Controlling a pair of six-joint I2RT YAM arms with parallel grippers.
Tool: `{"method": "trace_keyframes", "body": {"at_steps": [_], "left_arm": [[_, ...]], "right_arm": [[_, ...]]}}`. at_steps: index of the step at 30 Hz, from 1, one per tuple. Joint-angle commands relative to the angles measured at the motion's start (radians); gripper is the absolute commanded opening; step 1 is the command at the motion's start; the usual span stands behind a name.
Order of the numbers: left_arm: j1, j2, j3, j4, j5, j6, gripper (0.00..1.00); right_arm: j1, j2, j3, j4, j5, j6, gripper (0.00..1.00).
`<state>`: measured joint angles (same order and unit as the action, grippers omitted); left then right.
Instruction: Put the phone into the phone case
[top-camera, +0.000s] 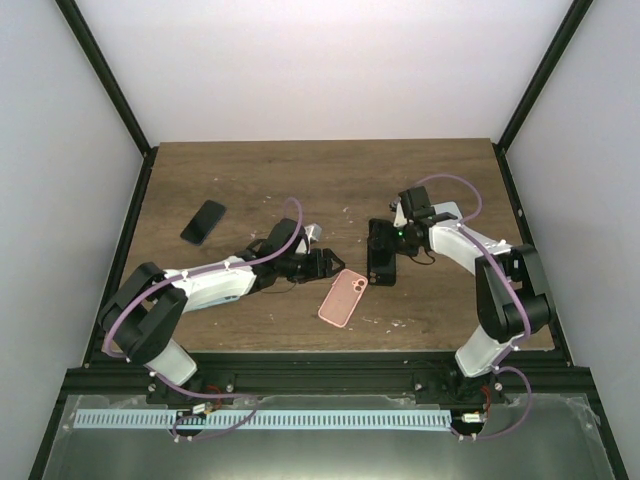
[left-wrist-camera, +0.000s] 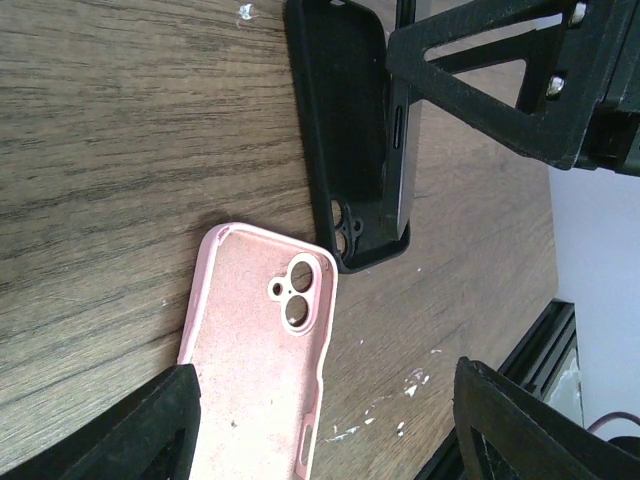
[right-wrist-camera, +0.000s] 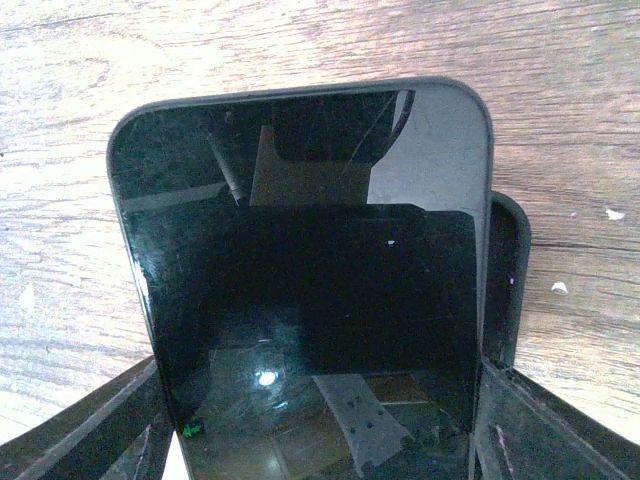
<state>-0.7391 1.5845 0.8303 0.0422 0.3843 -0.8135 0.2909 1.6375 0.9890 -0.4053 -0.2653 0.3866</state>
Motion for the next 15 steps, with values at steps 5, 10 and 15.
{"method": "trace_keyframes", "body": {"at_steps": [5, 10, 15], "left_arm": [[0.004, -0.014, 0.000, 0.005, -0.001, 0.007, 0.71], [0.004, -0.015, -0.001, 0.005, -0.002, 0.005, 0.71], [0.004, -0.015, -0.001, 0.008, -0.001, 0.005, 0.70]], "right_arm": [[0.027, -0.004, 0.000, 0.065, 0.021, 0.032, 0.69], [0.050, -0.004, -0.018, 0.061, 0.072, 0.036, 0.69], [0.054, -0.009, -0.049, 0.069, 0.085, 0.046, 0.69]]}}
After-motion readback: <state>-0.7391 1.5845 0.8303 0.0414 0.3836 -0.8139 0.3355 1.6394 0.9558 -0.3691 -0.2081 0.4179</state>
